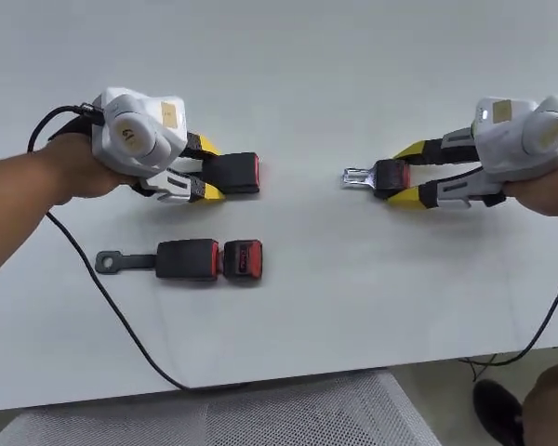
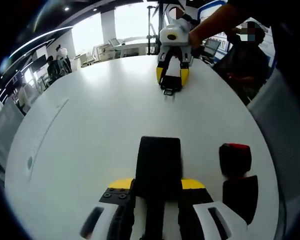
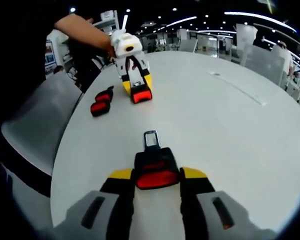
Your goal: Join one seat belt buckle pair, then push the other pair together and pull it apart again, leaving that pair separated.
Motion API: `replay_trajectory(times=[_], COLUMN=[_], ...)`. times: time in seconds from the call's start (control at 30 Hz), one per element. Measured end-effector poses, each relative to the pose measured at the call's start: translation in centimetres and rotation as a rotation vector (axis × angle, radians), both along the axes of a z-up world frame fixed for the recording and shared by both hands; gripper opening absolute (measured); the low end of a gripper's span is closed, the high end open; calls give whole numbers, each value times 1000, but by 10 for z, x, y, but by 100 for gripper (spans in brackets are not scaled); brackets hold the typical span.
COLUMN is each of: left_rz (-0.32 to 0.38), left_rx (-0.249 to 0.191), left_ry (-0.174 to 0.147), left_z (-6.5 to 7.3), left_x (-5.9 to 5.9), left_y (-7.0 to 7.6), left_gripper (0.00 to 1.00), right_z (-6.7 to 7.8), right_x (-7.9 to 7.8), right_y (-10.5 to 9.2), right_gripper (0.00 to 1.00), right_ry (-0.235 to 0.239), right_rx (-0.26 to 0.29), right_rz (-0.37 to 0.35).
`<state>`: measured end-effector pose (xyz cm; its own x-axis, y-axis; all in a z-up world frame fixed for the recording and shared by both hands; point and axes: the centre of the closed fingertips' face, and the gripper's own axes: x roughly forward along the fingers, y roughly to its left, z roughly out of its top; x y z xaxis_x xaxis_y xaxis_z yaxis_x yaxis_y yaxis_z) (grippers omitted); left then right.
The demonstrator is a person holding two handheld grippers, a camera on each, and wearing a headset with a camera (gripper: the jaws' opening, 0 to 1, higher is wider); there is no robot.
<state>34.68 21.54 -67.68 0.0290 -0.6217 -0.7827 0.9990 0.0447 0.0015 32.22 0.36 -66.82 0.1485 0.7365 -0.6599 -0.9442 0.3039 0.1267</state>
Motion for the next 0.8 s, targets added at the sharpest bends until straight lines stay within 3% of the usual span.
replay_trajectory(times=[0.43,0.8], left_rz=[-37,-54], left_rx=[-7,-1], left_ry=[-8,-9], left_z=[4,8], left_x=[-3,-2], left_y=[-2,-3], left_gripper=[34,33], right_z=[3,5], right_x=[1,7], right_y=[8,46], right_gripper=[34,34], right_ry=[2,-20], right_rx=[59,87], right_rz=[-20,-5])
